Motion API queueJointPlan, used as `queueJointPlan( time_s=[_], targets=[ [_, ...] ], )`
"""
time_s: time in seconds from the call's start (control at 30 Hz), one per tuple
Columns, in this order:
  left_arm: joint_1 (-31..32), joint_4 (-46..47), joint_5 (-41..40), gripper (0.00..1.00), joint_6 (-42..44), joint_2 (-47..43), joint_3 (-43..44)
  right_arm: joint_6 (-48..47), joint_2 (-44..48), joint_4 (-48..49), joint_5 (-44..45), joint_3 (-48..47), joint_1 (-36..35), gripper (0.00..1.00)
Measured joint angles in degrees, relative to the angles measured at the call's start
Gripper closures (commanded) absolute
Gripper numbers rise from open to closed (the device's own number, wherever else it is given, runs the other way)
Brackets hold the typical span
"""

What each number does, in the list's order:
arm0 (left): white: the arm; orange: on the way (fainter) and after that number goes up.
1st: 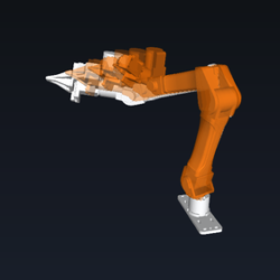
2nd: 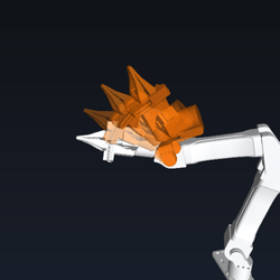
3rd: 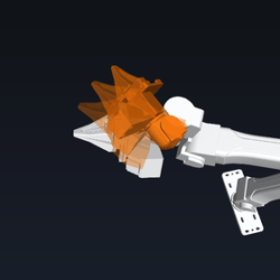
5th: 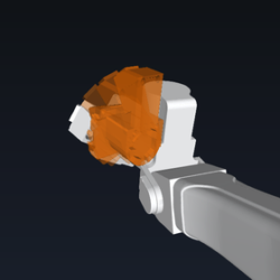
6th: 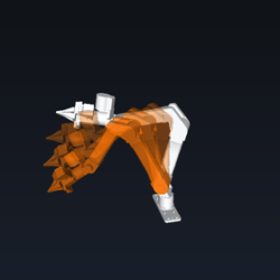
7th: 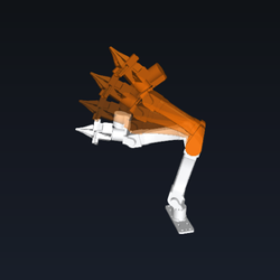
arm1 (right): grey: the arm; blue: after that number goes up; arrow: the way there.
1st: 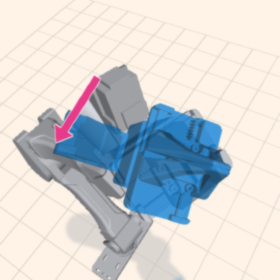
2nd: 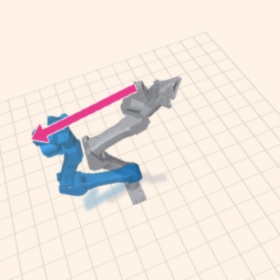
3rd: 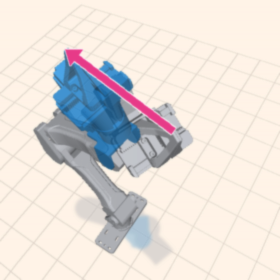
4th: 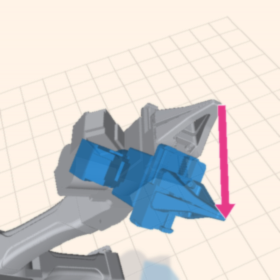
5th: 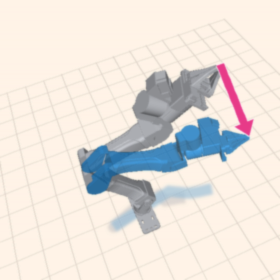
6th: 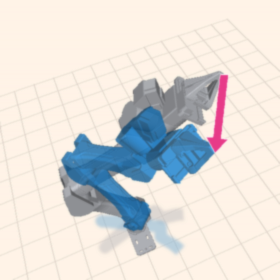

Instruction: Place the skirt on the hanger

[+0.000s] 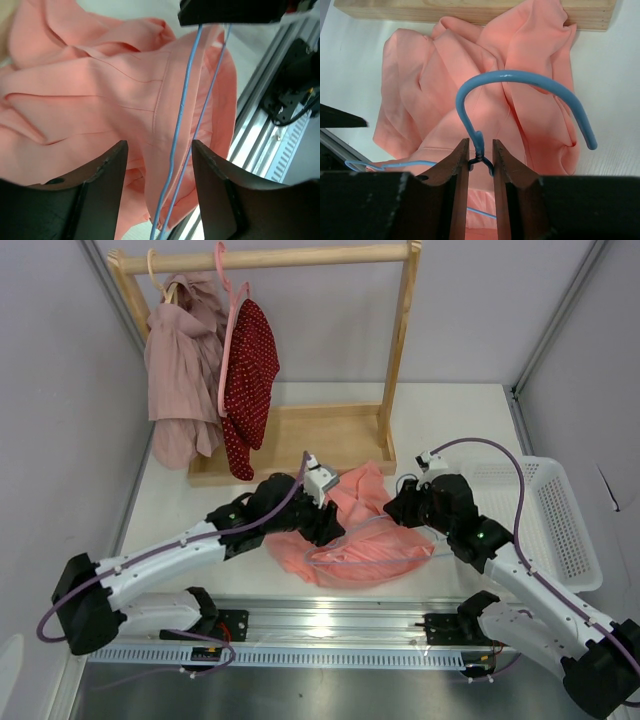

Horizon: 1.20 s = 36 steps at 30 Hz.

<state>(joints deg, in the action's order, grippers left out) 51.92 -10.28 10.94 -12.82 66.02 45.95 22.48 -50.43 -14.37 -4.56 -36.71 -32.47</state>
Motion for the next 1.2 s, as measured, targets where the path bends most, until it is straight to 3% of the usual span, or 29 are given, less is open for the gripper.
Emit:
queueJointPlan(
  time_s=[0.17,0.33,0.6,0.93,1.2],
  targets=[
    [-0.48,-1.31,-4.76,0.38,-2.73,-8.33,0.02,1.22,0.0,0.52,0.81,0.07,-0.02,1.0],
    [-0.72,-2.43,-8.2,0.42,-6.4,-15.21,-0.94,3.06,0.0,1.18,1.36,0.07,-0.02,1.0],
    [-0.74,-5.7,-10.8,0.48,-13.33,-22.25,-10.64,7.21,-0.02,1.42,5.27,0.07,0.02,1.0],
    [1.11,-4.92,-10.12,0.46,-19.74,-25.09,-18.08,10.4,-1.11,2.19,10.14,0.07,-0.79,1.0],
    [4.5,-2.19,-12.31,0.43,-23.21,-22.25,-19.32,10.6,-1.64,2.29,11.52,0.07,-1.36,1.0]
  ],
)
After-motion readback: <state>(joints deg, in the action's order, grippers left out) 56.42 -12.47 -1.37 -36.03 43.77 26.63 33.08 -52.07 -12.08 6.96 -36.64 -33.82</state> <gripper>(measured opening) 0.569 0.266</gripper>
